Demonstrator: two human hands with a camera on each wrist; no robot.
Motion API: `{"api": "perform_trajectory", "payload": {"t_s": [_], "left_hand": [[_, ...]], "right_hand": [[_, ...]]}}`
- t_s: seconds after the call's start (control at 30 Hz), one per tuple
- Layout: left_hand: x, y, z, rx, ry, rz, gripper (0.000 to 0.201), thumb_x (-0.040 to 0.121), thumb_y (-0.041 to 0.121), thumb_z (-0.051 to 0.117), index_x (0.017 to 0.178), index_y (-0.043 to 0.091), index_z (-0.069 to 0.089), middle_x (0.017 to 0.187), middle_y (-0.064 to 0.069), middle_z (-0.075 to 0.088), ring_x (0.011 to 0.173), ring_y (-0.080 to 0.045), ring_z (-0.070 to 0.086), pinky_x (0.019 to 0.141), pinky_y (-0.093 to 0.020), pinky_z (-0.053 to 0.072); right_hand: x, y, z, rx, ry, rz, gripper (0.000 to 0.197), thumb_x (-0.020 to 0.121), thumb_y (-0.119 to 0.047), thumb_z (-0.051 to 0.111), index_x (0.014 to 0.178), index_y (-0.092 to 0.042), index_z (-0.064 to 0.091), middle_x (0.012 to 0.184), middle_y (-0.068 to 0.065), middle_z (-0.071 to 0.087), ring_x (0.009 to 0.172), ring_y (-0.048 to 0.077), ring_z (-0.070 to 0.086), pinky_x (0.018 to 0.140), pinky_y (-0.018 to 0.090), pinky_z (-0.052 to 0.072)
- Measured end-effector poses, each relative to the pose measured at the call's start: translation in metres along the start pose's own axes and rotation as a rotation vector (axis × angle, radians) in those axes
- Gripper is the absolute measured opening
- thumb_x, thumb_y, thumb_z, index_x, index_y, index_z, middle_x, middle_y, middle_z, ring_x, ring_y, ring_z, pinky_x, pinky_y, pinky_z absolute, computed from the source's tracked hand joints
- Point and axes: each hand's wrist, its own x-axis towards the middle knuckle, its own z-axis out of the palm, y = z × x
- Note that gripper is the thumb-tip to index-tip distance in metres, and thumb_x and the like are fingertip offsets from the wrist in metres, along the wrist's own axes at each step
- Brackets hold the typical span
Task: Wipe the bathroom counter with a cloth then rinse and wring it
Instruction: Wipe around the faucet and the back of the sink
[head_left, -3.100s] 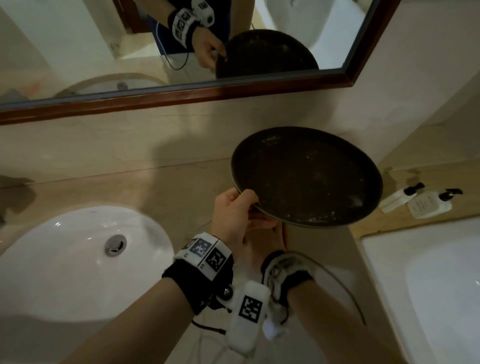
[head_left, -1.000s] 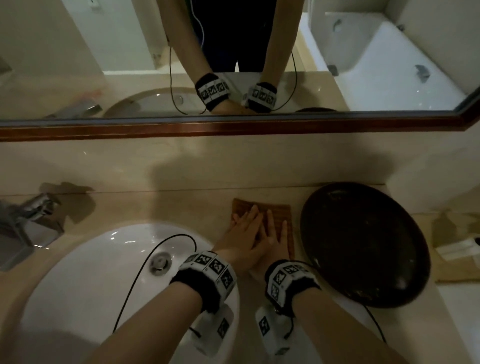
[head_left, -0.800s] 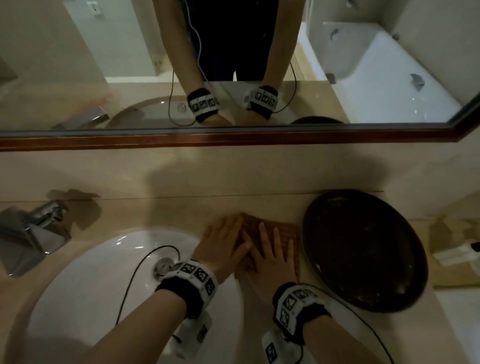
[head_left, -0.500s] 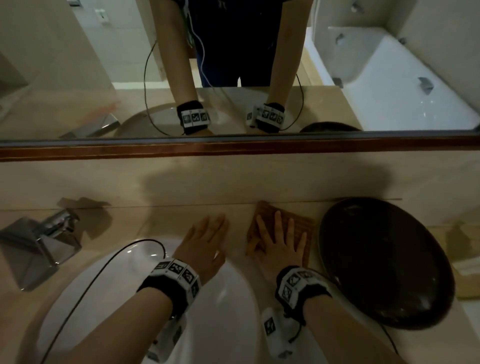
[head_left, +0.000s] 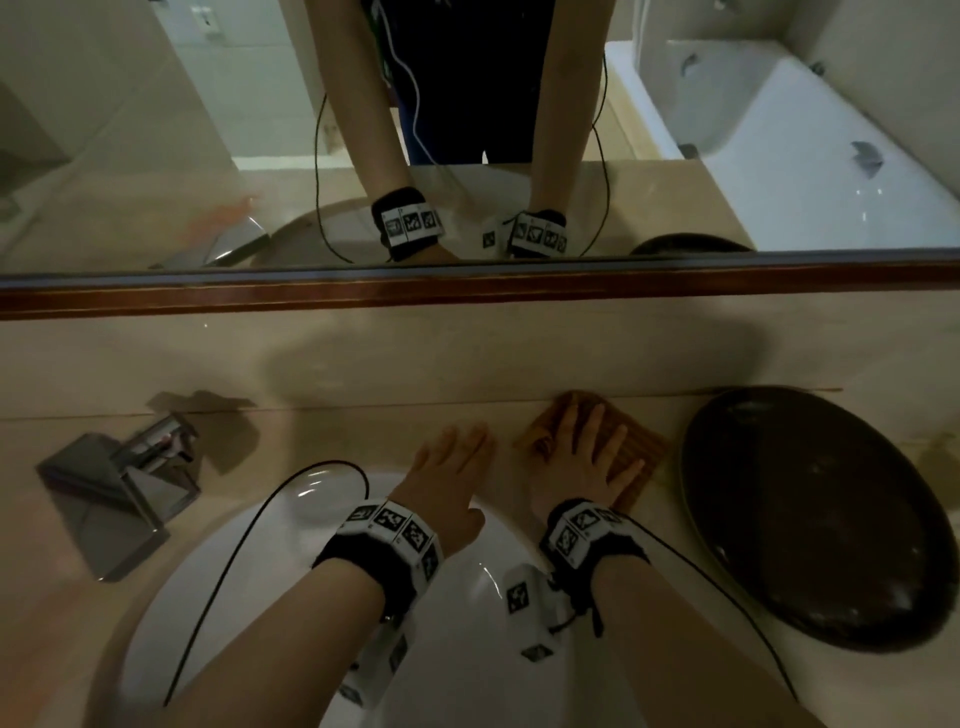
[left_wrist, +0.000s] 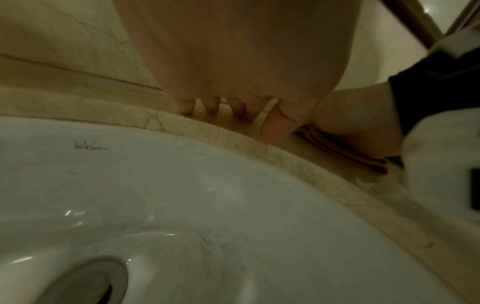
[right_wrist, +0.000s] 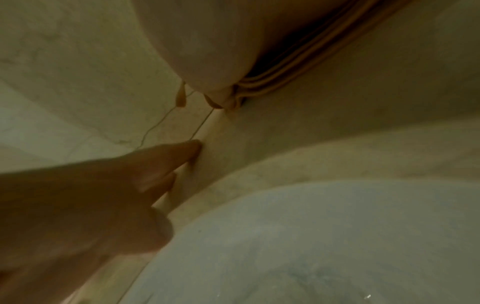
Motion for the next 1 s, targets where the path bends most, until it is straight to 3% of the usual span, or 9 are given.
{"api": "perform_trajectory", "payload": {"t_s": [0.07, 0.2, 0.3, 0.47, 0.6, 0.8, 1.0], "left_hand": [[0.001, -0.006, 0.000, -0.066, 0.000, 0.029, 0.085, 0.089, 0.021, 0.048, 0.152, 0.023, -0.011, 0.157, 0.007, -0.021, 0.145, -0.020, -0.019, 0.119, -0.041, -0.005], [-0.001, -0.019, 0.000, -0.192, 0.098, -0.035, 0.083, 0.086, 0.014, 0.050, 0.153, 0.018, 0.001, 0.159, 0.002, -0.013, 0.147, -0.018, -0.007, 0.120, -0.036, 0.012], [-0.008, -0.030, 0.000, -0.060, 0.136, -0.109, 0.084, 0.087, 0.016, 0.052, 0.152, 0.010, -0.002, 0.159, -0.005, -0.014, 0.147, -0.020, -0.010, 0.120, -0.033, 0.004], [-0.013, -0.031, -0.007, -0.061, 0.094, -0.106, 0.086, 0.090, 0.019, 0.053, 0.152, 0.011, -0.007, 0.158, -0.002, -0.018, 0.147, -0.018, -0.012, 0.120, -0.031, 0.001], [-0.013, -0.028, -0.012, -0.109, 0.107, -0.126, 0.080, 0.091, 0.016, 0.050, 0.153, 0.013, -0.001, 0.160, 0.001, -0.013, 0.147, -0.017, -0.004, 0.119, -0.029, 0.006], [-0.012, -0.034, -0.009, -0.251, 0.362, -0.177, 0.072, 0.084, -0.007, 0.042, 0.149, 0.014, 0.022, 0.158, -0.002, 0.017, 0.139, -0.022, 0.032, 0.111, -0.028, 0.030], [-0.019, -0.062, -0.006, -0.200, 0.524, -0.198, 0.074, 0.083, -0.005, 0.044, 0.150, 0.011, 0.020, 0.157, -0.010, 0.019, 0.139, -0.026, 0.032, 0.111, -0.037, 0.035]], "right_hand": [[-0.004, -0.015, 0.006, -0.022, -0.021, -0.056, 0.070, 0.098, -0.049, 0.022, 0.150, -0.025, -0.018, 0.159, 0.004, -0.023, 0.144, 0.035, -0.020, 0.111, 0.064, -0.011], [-0.018, -0.040, 0.021, -0.117, -0.078, -0.271, 0.075, 0.097, -0.049, 0.031, 0.151, -0.027, -0.017, 0.157, 0.002, -0.026, 0.143, 0.036, -0.023, 0.108, 0.063, -0.016], [-0.017, -0.035, 0.020, -0.134, -0.071, -0.347, 0.072, 0.098, -0.047, 0.029, 0.151, -0.029, -0.016, 0.159, -0.001, -0.023, 0.145, 0.032, -0.020, 0.112, 0.059, -0.014], [-0.001, 0.013, 0.001, -0.080, -0.030, -0.207, 0.066, 0.098, -0.051, 0.023, 0.152, -0.032, -0.011, 0.160, -0.003, -0.018, 0.147, 0.028, -0.015, 0.115, 0.055, -0.011], [0.002, 0.013, -0.011, -0.091, -0.057, -0.207, 0.061, 0.099, -0.046, 0.022, 0.152, -0.034, -0.004, 0.161, -0.003, -0.015, 0.147, 0.031, -0.014, 0.114, 0.060, -0.008], [-0.009, -0.034, 0.002, -0.178, -0.115, -0.470, 0.059, 0.099, -0.049, 0.023, 0.152, -0.035, 0.001, 0.161, -0.004, -0.010, 0.147, 0.031, -0.011, 0.114, 0.062, -0.008], [-0.023, -0.090, 0.027, -0.199, -0.155, -0.583, 0.060, 0.098, -0.053, 0.022, 0.151, -0.038, 0.000, 0.161, -0.005, -0.011, 0.147, 0.031, -0.012, 0.112, 0.062, -0.011]]}}
